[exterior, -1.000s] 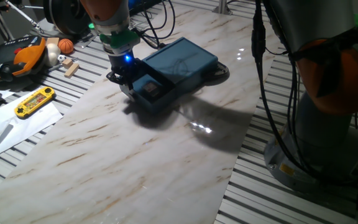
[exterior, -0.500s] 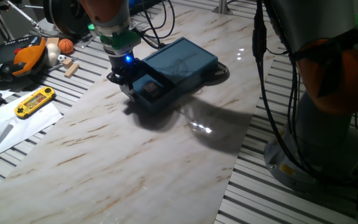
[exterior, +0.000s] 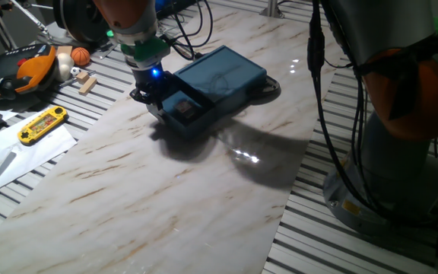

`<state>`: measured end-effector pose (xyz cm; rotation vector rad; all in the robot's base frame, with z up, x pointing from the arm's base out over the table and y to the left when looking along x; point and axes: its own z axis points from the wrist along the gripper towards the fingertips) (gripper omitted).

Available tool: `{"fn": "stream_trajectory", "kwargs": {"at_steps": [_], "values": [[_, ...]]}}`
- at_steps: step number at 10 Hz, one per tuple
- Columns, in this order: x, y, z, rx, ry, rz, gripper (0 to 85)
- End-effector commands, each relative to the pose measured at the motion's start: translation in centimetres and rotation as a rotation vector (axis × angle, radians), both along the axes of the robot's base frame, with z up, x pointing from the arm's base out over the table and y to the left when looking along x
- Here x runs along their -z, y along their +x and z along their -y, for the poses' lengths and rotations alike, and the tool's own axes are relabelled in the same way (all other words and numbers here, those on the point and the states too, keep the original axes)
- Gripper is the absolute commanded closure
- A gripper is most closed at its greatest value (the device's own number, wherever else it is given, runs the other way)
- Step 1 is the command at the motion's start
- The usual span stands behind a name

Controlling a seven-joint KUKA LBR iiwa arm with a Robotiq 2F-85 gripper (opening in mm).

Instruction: Take something out of a drawer

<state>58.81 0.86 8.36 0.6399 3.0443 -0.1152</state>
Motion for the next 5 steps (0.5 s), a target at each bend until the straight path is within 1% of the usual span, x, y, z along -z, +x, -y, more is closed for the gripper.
{"fn": "stream_trajectory", "kwargs": {"at_steps": [1, 2, 3, 4, 5], "values": [[0.01, -0.02, 0.01, 0.004, 0.002, -0.001, 85.0], [0.01, -0.02, 0.01, -0.012, 0.014, 0.007, 85.0], [0.01, -0.02, 0.01, -0.041, 0.013, 0.02, 85.0], [0.01, -0.02, 0.01, -0.062, 0.0, 0.028, 85.0], [0.01, -0.02, 0.01, -0.083, 0.007, 0.031, 85.0]]}}
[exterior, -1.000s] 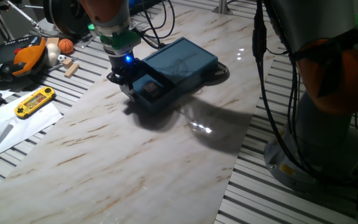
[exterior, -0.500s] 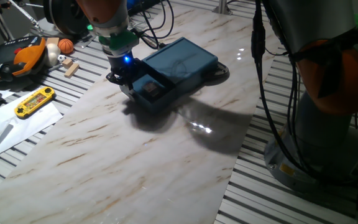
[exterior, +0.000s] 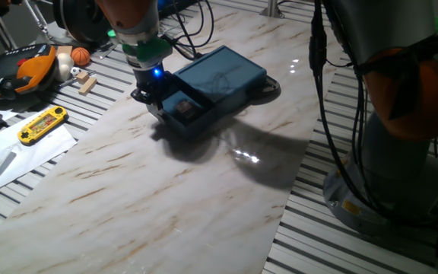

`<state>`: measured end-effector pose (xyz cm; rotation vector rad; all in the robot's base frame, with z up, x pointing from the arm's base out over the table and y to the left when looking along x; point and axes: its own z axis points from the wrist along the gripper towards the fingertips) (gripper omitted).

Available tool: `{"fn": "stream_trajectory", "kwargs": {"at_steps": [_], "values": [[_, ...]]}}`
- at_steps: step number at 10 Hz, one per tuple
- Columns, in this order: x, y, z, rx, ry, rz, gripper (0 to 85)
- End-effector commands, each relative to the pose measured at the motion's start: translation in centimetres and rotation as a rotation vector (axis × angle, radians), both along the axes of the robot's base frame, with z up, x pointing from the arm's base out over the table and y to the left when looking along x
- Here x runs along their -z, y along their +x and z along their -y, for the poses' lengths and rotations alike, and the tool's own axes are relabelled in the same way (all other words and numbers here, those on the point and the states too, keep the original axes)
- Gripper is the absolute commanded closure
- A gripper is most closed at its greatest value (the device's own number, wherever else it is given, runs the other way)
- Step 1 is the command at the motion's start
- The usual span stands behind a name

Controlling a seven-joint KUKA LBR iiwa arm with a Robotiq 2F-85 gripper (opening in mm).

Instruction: Take something out of a drawer

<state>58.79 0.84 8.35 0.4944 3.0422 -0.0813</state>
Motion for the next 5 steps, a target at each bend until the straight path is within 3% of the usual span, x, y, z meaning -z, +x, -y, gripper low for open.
{"fn": "stream_trajectory", "kwargs": {"at_steps": [1, 4, 5], "values": [[0.0, 0.0, -0.01, -0.027, 0.023, -0.001, 85.0], [0.0, 0.0, -0.01, -0.052, 0.017, 0.016, 85.0], [0.0, 0.0, -0.01, -0.019, 0.036, 0.01, 85.0]]}}
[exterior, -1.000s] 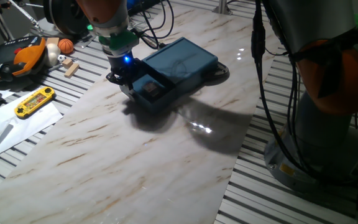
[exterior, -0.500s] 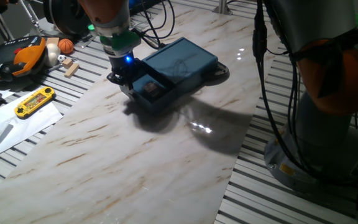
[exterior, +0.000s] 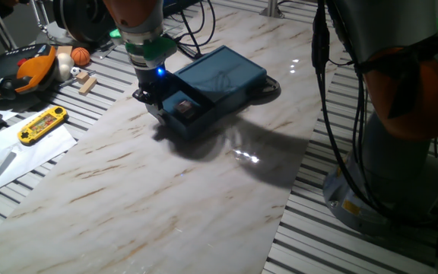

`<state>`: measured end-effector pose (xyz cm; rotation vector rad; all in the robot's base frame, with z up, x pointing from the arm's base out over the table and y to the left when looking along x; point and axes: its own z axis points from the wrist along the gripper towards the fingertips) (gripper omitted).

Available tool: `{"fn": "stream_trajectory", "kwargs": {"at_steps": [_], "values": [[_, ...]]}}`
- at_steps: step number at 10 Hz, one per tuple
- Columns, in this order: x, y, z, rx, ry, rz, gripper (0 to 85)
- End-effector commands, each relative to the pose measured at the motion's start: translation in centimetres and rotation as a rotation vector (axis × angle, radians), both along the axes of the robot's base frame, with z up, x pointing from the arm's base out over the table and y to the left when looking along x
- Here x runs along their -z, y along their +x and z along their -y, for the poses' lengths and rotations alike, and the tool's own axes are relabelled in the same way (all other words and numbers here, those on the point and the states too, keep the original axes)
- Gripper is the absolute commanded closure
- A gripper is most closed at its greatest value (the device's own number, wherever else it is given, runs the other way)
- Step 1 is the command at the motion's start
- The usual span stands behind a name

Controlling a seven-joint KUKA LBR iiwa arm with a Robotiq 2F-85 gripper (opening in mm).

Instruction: Take something out of a drawer

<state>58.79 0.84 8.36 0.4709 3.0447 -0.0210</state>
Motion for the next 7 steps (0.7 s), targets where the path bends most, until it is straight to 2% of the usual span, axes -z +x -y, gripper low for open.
{"fn": "stream_trajectory", "kwargs": {"at_steps": [1, 4, 7], "values": [[0.0, 0.0, -0.01, 0.011, 0.004, -0.005, 85.0], [0.07, -0.03, -0.26, 0.034, -0.002, -0.017, 85.0], [0.23, 0.19, -0.76, 0.045, -0.012, -0.013, 85.0]]}}
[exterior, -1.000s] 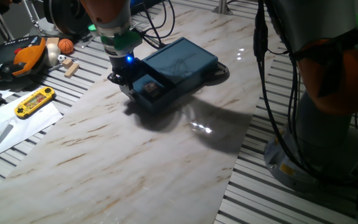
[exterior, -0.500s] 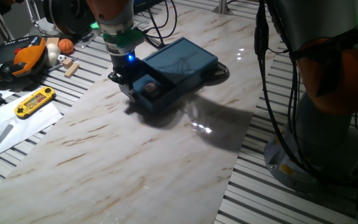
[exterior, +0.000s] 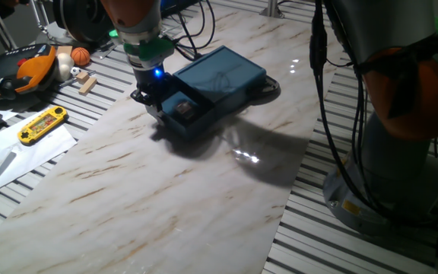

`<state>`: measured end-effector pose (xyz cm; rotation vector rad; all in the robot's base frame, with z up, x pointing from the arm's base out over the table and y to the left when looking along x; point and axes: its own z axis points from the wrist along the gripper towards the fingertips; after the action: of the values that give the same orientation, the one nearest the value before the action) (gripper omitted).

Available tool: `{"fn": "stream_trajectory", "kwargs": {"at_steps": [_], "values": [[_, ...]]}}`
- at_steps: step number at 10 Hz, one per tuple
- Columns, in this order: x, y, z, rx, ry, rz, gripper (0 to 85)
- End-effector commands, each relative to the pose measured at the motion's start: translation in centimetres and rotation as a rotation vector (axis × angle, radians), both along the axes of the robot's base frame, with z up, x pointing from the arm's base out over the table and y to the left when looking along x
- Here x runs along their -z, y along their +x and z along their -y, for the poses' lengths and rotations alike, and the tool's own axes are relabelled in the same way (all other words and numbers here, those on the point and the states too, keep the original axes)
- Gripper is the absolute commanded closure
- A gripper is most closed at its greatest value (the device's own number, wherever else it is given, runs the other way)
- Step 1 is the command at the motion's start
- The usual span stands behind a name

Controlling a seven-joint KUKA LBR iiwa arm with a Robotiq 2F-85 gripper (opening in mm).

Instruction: Take something out of a drawer

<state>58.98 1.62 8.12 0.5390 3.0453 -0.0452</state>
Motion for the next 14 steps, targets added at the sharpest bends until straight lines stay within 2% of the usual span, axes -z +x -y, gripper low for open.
{"fn": "stream_trajectory", "kwargs": {"at_steps": [1, 5, 8, 11, 14], "values": [[0.0, 0.15, -0.1, -0.002, -0.001, 0.001, 85.0], [-0.8, 0.47, -0.1, -0.012, 0.008, -0.004, 85.0], [-0.5, 0.55, -0.8, -0.009, 0.003, -0.003, 85.0], [-0.7, 0.85, -1.4, -0.017, -0.002, -0.003, 85.0], [-0.2, 0.87, -2.1, -0.02, -0.002, 0.003, 85.0]]}}
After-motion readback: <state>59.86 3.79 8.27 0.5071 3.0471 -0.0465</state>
